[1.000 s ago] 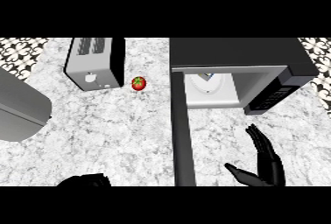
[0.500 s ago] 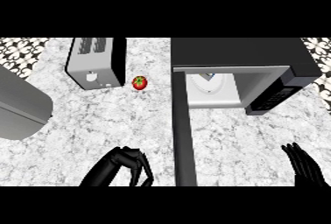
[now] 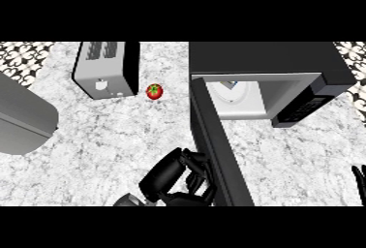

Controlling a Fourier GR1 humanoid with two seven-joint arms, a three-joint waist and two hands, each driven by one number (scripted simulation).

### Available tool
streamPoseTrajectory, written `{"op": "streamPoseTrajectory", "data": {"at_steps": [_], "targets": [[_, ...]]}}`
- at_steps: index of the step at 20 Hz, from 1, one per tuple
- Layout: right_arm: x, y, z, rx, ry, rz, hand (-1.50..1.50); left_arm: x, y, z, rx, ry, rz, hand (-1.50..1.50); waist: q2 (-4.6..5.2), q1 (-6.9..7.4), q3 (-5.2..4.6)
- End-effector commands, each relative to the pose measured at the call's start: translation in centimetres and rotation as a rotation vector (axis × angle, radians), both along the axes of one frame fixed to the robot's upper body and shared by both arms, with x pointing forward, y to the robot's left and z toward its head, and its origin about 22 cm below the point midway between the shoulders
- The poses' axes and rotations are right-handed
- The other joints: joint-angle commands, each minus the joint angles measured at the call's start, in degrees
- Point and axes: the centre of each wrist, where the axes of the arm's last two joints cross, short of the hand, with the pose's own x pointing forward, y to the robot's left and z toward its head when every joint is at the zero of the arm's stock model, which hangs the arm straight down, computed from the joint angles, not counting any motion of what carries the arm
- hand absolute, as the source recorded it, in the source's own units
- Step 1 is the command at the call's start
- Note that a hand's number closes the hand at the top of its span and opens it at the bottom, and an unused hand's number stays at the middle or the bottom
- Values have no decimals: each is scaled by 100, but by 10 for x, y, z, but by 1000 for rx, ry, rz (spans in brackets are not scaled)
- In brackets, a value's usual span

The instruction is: Pick up the milk, place it into the microwave and close the microwave

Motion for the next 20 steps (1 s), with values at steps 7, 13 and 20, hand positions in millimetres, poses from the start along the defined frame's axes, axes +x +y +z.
{"op": "streamPoseTrajectory", "data": {"at_steps": [7,13,20], "targets": [[16,2,50,-1,-81,95,-150,-8,-65,-39,169,84,-31,150,52,-227,-11],[21,-2,66,-1,-118,218,-150,5,-81,-35,256,124,-81,-150,102,-505,-10],[32,-2,92,-14,-158,346,-150,20,-92,-6,62,99,-31,150,173,-913,-26]]}}
